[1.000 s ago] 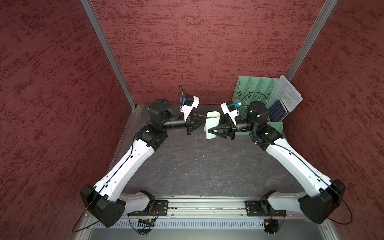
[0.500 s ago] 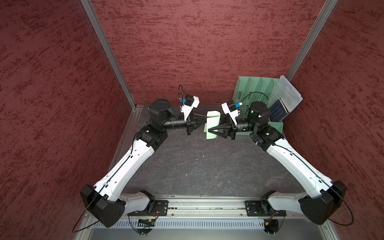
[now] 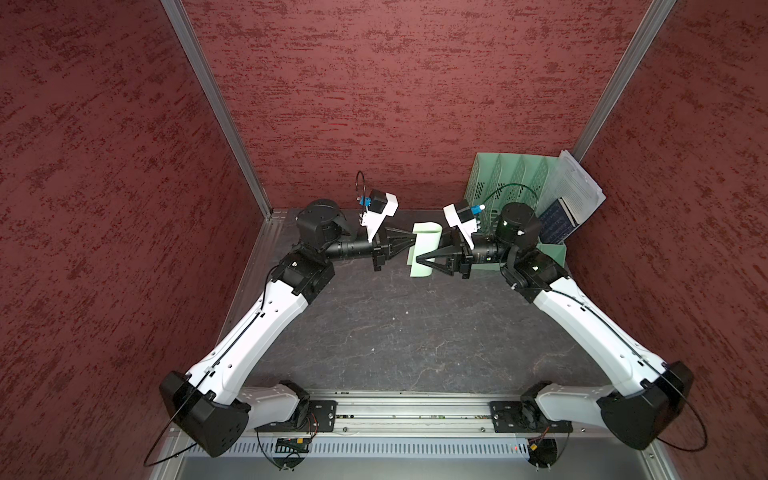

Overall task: Fold the square paper along the opposite sides
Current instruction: Fold the paper.

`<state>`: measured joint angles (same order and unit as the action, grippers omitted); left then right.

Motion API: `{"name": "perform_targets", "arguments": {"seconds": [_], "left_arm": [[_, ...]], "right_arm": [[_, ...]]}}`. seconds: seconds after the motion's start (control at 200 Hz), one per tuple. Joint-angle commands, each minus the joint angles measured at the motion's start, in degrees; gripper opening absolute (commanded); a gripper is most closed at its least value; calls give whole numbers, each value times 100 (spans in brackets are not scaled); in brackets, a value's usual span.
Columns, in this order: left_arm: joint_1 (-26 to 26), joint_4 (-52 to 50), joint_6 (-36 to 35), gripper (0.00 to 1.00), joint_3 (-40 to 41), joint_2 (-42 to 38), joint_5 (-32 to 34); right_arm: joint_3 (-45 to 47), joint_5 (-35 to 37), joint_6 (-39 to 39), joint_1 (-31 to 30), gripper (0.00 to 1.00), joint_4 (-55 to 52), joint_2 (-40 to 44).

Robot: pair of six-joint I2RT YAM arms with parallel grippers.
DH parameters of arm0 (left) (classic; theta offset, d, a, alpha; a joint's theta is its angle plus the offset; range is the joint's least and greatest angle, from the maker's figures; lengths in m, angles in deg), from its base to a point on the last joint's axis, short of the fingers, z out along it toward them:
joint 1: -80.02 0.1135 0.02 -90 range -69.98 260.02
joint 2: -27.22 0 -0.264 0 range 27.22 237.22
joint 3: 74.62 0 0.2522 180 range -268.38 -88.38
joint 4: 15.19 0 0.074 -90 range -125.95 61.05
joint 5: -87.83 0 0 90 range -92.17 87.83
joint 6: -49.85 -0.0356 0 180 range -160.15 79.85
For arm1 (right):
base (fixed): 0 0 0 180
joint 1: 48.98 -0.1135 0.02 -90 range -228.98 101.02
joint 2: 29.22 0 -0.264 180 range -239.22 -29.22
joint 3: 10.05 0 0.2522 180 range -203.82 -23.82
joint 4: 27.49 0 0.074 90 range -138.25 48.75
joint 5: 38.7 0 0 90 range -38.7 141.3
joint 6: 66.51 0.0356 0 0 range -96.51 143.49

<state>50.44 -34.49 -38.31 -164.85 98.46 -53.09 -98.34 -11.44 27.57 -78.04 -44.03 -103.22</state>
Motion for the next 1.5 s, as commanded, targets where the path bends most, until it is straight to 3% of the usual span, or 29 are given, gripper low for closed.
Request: {"name": "perform_targets", "arguments": {"seconds": [0.0, 1.498], "left_arm": [[-12, 57, -36, 0, 33, -102, 27], [-16, 170, -1, 0, -11, 48, -61]], "right_arm": [[-150, 38, 12, -51, 40, 164, 123], [-169, -54, 259, -82, 29, 411, -124]]}}
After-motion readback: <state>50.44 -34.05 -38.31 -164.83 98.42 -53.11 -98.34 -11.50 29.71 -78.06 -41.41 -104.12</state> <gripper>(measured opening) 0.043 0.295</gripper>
